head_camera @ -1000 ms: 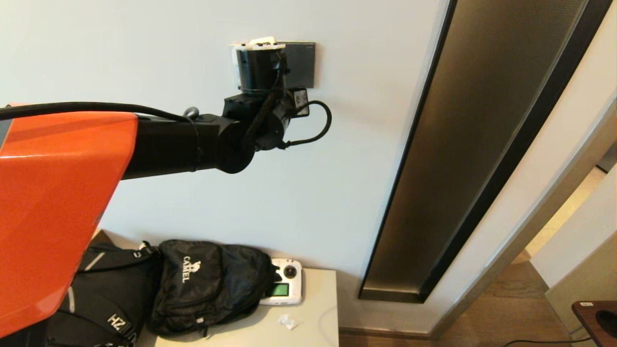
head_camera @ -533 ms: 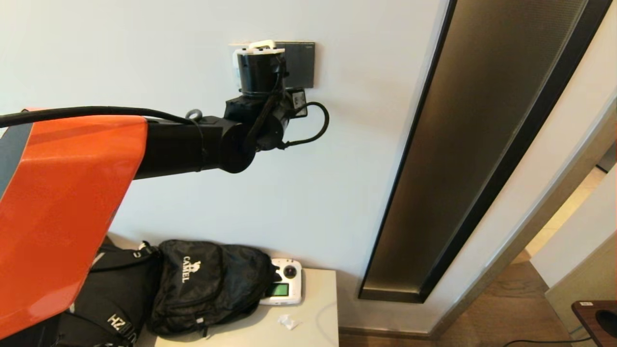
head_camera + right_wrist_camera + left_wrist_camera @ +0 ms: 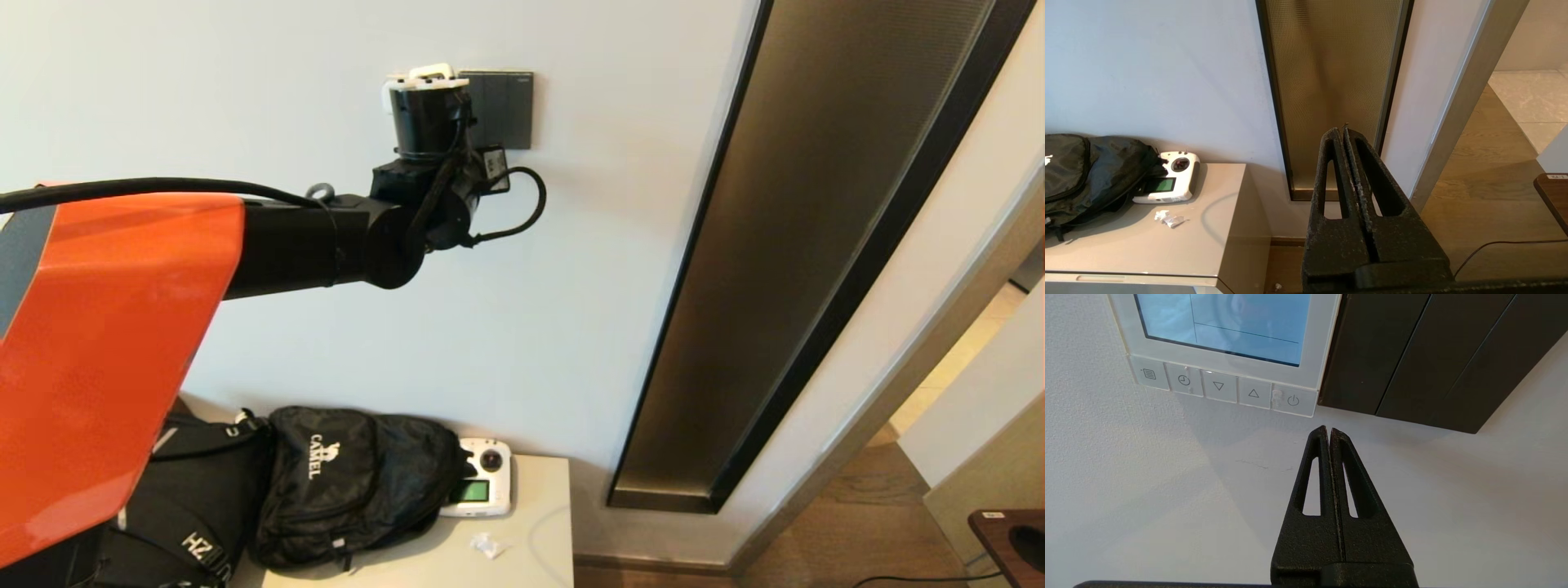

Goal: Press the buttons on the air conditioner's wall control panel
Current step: Press the temperature increase button

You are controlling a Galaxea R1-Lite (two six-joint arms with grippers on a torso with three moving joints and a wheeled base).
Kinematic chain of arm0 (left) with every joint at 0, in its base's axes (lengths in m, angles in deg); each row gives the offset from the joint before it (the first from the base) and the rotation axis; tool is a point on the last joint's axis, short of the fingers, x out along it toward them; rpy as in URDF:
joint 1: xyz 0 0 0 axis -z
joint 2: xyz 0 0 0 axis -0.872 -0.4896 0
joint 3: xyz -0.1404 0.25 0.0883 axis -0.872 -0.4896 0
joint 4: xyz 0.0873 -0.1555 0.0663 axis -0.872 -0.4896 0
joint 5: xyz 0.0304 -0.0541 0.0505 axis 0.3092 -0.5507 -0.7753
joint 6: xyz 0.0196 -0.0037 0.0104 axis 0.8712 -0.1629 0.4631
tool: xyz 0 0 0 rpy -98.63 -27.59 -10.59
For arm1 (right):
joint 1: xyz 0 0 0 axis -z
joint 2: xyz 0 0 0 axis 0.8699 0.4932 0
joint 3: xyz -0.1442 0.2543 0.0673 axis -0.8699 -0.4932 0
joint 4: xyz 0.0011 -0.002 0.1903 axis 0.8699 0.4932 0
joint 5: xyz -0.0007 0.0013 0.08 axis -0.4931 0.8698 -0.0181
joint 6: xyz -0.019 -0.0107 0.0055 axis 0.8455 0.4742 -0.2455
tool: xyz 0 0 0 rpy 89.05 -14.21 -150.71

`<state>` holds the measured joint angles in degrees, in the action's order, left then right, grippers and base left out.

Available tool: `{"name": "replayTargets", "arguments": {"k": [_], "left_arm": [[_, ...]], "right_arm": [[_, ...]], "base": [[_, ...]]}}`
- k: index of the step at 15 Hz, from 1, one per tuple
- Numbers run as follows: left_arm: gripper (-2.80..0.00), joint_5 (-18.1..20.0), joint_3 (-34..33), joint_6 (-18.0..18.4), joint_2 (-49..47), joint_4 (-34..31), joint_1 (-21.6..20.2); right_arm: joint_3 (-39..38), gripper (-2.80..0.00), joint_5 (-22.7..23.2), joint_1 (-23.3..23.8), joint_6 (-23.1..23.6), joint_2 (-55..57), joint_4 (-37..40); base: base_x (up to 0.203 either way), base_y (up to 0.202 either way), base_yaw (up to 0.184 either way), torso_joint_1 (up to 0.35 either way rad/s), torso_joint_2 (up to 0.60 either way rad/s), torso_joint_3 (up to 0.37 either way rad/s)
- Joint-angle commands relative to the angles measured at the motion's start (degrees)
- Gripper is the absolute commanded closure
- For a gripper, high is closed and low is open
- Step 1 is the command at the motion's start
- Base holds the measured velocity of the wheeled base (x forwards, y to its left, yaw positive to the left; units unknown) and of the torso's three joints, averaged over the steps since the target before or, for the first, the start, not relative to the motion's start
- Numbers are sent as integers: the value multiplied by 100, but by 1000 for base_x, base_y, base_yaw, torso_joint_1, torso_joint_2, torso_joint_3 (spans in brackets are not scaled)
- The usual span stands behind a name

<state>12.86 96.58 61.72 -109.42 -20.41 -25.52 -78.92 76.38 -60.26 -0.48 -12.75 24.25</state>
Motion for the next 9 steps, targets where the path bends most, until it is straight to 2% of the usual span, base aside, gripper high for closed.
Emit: {"name": "replayTargets", "arguments": {"k": [1, 9], "left_arm": [[0, -17, 2, 22, -11, 24, -1], [0, -52, 2, 283, -152, 410, -63]], "right_arm": [[-9, 0, 2, -1, 4, 4, -2], [-9, 0, 2, -1, 4, 4, -4]], "base": [[0, 0, 0, 0, 0, 0], [0, 0, 0, 0, 0, 0]]}}
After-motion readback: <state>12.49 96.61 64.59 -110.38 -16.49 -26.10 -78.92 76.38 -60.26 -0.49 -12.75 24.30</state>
